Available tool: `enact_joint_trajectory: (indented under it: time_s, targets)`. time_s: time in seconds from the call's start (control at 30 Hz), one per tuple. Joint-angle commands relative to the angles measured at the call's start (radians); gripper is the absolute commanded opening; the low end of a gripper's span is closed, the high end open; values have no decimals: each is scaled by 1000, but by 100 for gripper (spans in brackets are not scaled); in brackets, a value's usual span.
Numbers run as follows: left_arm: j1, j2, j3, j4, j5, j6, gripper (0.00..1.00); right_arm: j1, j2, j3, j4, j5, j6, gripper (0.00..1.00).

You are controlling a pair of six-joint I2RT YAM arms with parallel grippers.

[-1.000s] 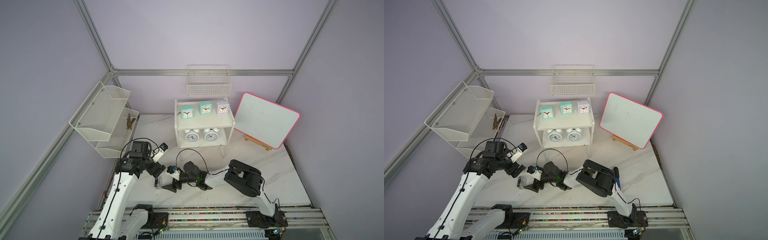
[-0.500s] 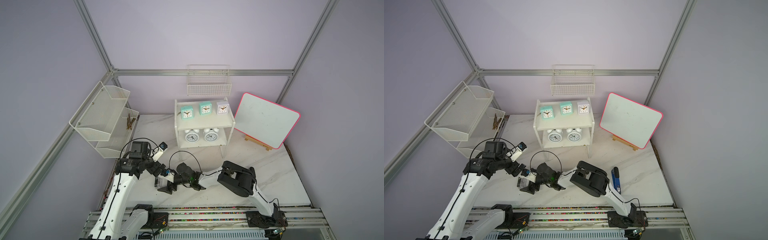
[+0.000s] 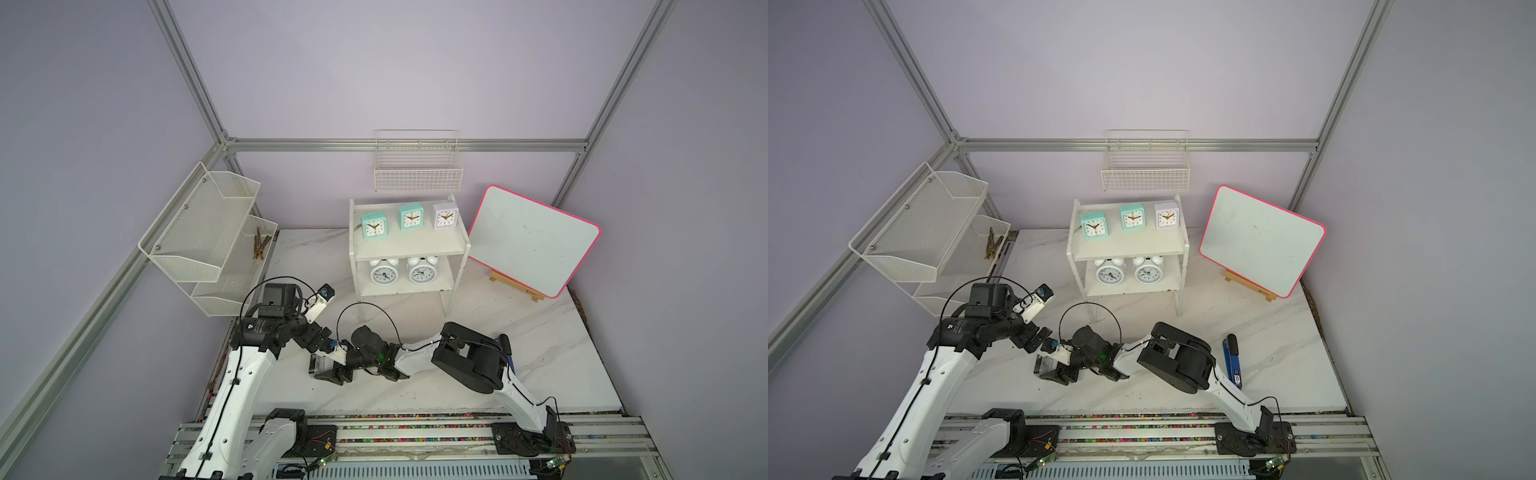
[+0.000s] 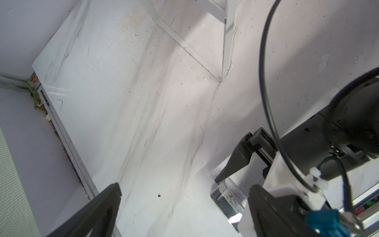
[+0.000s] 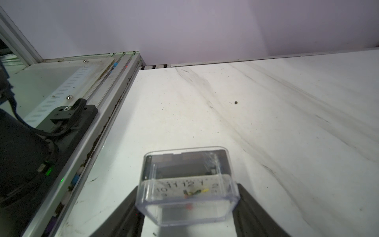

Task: Place the alarm clocks on the shelf by style
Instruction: Pick up the alarm from the center of the board.

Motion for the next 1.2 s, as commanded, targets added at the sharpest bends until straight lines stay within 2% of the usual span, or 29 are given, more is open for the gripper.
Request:
enact_joint_trajectory:
  time_s: [0.0, 0.33, 0.47, 0.83, 0.97, 1.17]
  targets:
    - [3, -7, -8, 19, 17, -7, 100, 5, -25, -10, -7, 3, -3, 59]
    - [3, -4, -8, 26, 32, -9, 100, 5, -213, -228, 92, 101, 11, 53]
    - [3, -1, -7, 29, 46, -11, 100, 6, -310, -304, 56, 172, 54, 51]
    - [3, 16, -5, 33, 135, -9, 100, -3, -576, -313, -372, 508, 325, 44]
    - [3, 18, -5, 35, 180, -10, 100, -2, -669, -264, -565, 637, 412, 45]
    - [3, 17, -14, 35, 249, -10, 100, -3, -761, -178, -774, 754, 508, 45]
